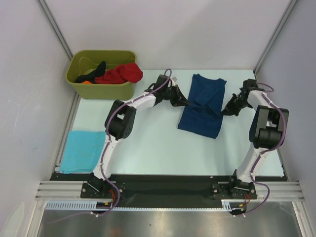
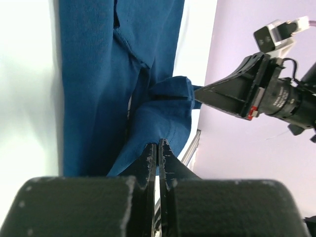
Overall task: Fold and stack the t-shirts
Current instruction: Fold the tshirt
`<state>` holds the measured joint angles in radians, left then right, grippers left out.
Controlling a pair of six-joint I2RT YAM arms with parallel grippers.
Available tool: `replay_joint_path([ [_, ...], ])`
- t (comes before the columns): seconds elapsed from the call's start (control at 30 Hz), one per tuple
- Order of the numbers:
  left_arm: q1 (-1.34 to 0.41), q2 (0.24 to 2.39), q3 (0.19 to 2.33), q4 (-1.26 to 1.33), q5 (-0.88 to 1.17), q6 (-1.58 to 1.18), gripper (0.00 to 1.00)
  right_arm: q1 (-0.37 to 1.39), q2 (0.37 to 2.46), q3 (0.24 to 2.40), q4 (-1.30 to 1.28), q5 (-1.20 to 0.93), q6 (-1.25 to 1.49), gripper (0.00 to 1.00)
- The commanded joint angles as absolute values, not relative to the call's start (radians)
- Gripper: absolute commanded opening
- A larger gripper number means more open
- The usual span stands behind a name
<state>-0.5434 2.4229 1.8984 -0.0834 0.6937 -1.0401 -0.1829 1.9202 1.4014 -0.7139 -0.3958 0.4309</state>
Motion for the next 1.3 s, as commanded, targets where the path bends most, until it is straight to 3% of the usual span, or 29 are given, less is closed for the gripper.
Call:
replay_joint_path([
  [0.0, -0.545, 2.445, 1.954, -0.054, 0.719, -1.08, 0.0, -0.189, 1.95, 1.445, -0.709, -0.437, 0.399, 0.0],
  [0.27, -0.534, 2.479, 1.983, -0.067, 0.693, -1.081, 0.03, -0.201, 2.02, 1.499, -0.707, -0.442, 0.385, 0.0],
  [0.33, -0.531, 2.505, 2.022, -0.086, 0.692, -1.081, 0.07, -0.21, 2.054, 1.535, -0.707, -0.437, 0.384, 0.16],
  [0.4, -0.519, 2.494, 2.028, -0.15, 0.631, -1.039, 0.18, -0.239, 2.088, 1.584, -0.732, -0.431, 0.367, 0.21],
  [0.47, -0.499, 2.45, 2.023, -0.258, 0.56, -0.953, 0.38, -0.27, 2.14, 1.672, -0.753, -0.394, 0.357, 0.3],
  [0.53, -0.489, 2.41, 2.049, -0.333, 0.435, -0.875, 0.44, -0.31, 2.177, 1.748, -0.802, -0.365, 0.347, 0.36],
  [0.6, -0.491, 2.346, 2.092, -0.452, 0.338, -0.717, 0.68, -0.319, 2.152, 1.781, -0.819, -0.356, 0.328, 0.42],
  [0.7, -0.502, 2.261, 2.093, -0.5, 0.285, -0.605, 0.7, -0.31, 2.053, 1.701, -0.815, -0.315, 0.316, 0.52],
  [0.83, -0.534, 2.177, 1.939, -0.413, 0.348, -0.534, 0.7, -0.299, 1.912, 1.514, -0.724, -0.337, 0.33, 0.54],
  [1.0, -0.578, 2.195, 1.902, -0.472, 0.405, -0.451, 0.74, -0.281, 1.801, 1.312, -0.68, -0.449, 0.365, 0.56],
  [1.1, -0.598, 2.166, 1.83, -0.511, 0.354, -0.365, 0.76, -0.247, 1.709, 1.18, -0.661, -0.439, 0.365, 0.66],
  [1.27, -0.601, 2.138, 1.714, -0.503, 0.37, -0.328, 0.77, -0.206, 1.644, 1.03, -0.654, -0.483, 0.341, 0.69],
])
